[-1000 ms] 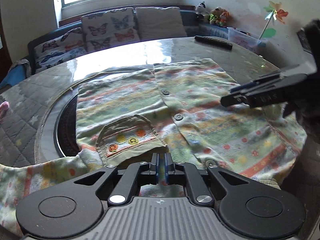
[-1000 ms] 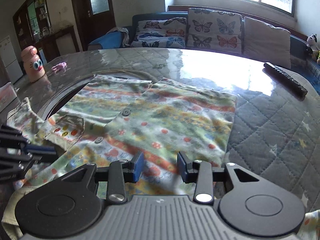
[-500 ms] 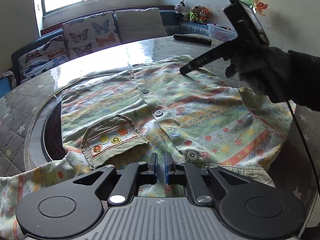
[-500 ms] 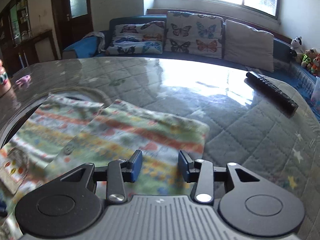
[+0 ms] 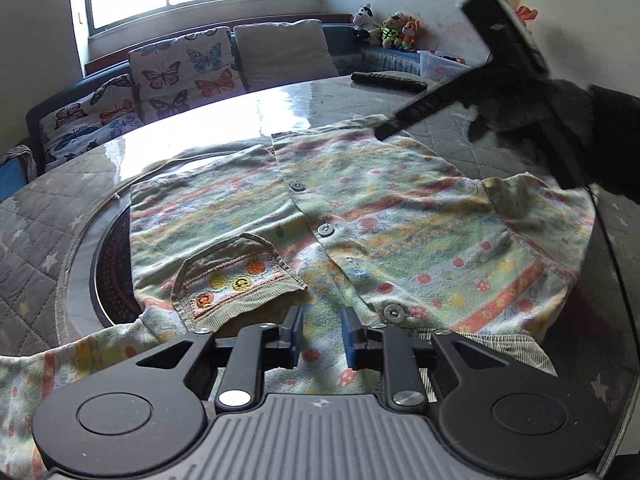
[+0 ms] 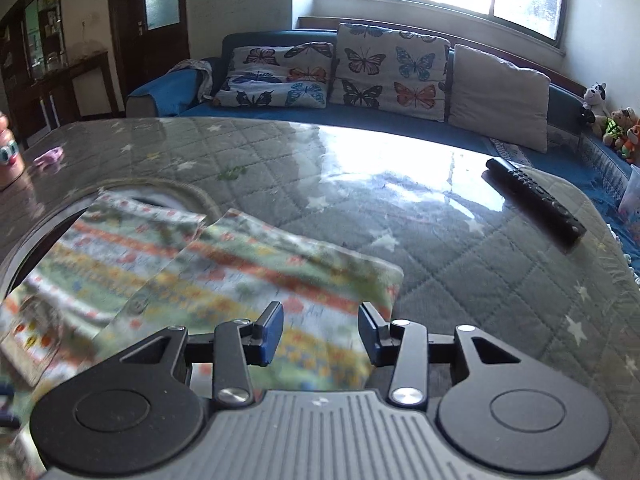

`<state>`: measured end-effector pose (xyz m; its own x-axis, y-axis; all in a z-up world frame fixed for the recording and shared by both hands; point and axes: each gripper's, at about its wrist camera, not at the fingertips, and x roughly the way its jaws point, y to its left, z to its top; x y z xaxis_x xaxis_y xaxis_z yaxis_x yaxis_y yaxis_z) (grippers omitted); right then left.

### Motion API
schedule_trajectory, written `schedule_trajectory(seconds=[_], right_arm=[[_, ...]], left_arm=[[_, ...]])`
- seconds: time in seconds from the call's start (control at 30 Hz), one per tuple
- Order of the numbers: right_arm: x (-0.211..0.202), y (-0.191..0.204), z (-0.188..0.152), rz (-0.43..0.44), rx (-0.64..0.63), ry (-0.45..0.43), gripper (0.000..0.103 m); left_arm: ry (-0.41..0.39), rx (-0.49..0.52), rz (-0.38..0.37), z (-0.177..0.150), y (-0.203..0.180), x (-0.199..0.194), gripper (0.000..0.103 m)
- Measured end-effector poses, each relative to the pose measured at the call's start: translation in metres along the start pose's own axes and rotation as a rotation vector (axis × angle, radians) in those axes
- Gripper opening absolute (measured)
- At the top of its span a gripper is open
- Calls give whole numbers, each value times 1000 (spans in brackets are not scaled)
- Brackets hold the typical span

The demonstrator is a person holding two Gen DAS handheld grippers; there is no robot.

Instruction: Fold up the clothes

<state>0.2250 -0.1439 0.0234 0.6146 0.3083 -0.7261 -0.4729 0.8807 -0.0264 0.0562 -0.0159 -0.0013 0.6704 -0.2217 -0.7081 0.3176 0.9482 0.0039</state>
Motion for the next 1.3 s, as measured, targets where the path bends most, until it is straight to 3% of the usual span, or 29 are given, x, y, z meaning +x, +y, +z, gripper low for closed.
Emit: schedule_trajectory(seconds=[0.23,0.37,0.7,1.03,1.3], right_arm=[[-52,47,-49,80,-152,38,47],[-79,76,-76,125,-226,40,52],[-126,96,-132,84,-293,21,57],[-156,69,-149,42,-140,-19,58],[-165,8,-163,-104,129,-60,58]], left_arm=[[-18,40,-8,-3,-17,-6,31],[-16,57,-9,-8,-23,-9,39],[-53,107,-27,-2,-44,-20,41],[-42,228,-113,-1,-93,-3,42],[-37,301,-107,-14,-108,-7,42]])
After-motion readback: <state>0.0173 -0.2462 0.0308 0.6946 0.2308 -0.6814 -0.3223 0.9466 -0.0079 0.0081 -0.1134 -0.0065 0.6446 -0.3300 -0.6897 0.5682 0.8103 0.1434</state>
